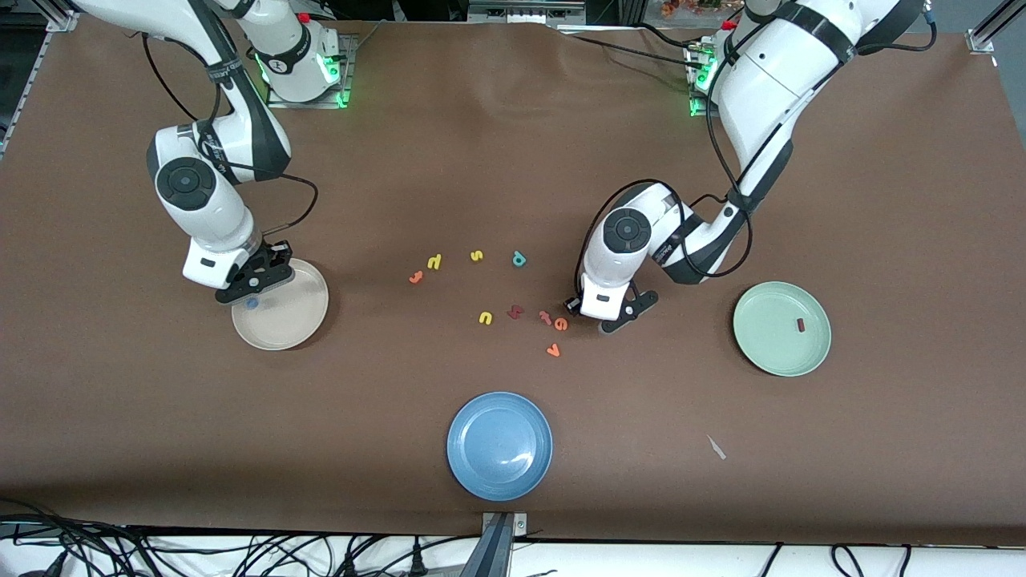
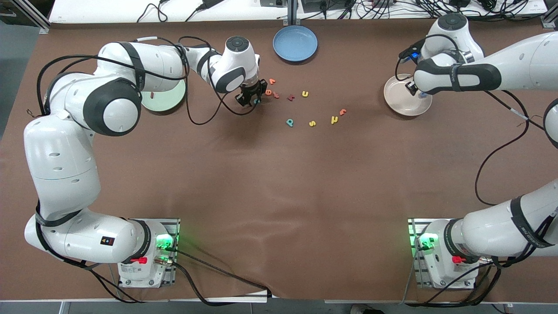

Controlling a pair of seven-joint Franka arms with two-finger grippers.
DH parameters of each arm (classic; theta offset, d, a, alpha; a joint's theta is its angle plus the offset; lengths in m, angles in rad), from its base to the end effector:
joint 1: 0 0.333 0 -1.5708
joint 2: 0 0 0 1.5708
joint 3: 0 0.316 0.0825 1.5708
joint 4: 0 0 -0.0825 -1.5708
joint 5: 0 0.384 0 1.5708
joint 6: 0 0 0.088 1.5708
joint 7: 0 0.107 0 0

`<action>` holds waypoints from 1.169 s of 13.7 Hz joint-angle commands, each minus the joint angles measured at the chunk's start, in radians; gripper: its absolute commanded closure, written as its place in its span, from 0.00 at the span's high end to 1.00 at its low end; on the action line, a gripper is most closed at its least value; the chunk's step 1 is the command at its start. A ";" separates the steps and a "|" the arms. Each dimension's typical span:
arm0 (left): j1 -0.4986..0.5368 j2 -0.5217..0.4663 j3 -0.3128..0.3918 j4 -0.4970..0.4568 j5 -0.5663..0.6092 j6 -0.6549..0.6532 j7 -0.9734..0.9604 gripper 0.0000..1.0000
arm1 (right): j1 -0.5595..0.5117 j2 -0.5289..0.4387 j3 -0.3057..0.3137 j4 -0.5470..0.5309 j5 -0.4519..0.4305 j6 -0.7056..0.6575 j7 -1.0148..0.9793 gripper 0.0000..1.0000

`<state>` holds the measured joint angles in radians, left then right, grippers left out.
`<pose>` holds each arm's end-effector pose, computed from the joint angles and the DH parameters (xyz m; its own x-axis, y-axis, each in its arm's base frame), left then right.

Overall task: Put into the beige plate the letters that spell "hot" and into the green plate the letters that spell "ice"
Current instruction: 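Place the blue o on the white plate with the right gripper, then place the teal letter on the green plate with the left gripper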

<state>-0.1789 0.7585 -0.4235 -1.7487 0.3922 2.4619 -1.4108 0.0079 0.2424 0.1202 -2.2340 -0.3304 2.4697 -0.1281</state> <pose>0.5603 -0.3572 0.1716 0.8171 0.5760 -0.0223 0.5763 -0.8155 0.0533 0.5406 0.0705 0.2621 0.8726 0.4864 -0.0458 0.4866 -0.8571 0.1689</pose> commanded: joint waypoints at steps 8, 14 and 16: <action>0.012 -0.011 0.009 0.024 0.037 -0.010 -0.019 0.11 | 0.000 -0.026 0.039 -0.021 0.086 0.020 -0.007 0.83; 0.211 -0.169 0.002 0.029 0.036 -0.136 0.135 0.09 | 0.003 0.057 0.050 0.048 0.106 0.009 0.004 0.87; 0.315 -0.172 -0.001 0.029 0.025 -0.171 0.310 0.09 | 0.010 0.098 0.085 0.071 0.135 0.008 0.053 0.87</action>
<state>0.0400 0.6022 -0.4096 -1.6927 0.3947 2.3151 -1.2357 0.0119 0.2845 0.1727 -2.2066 -0.2262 2.4861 -0.1144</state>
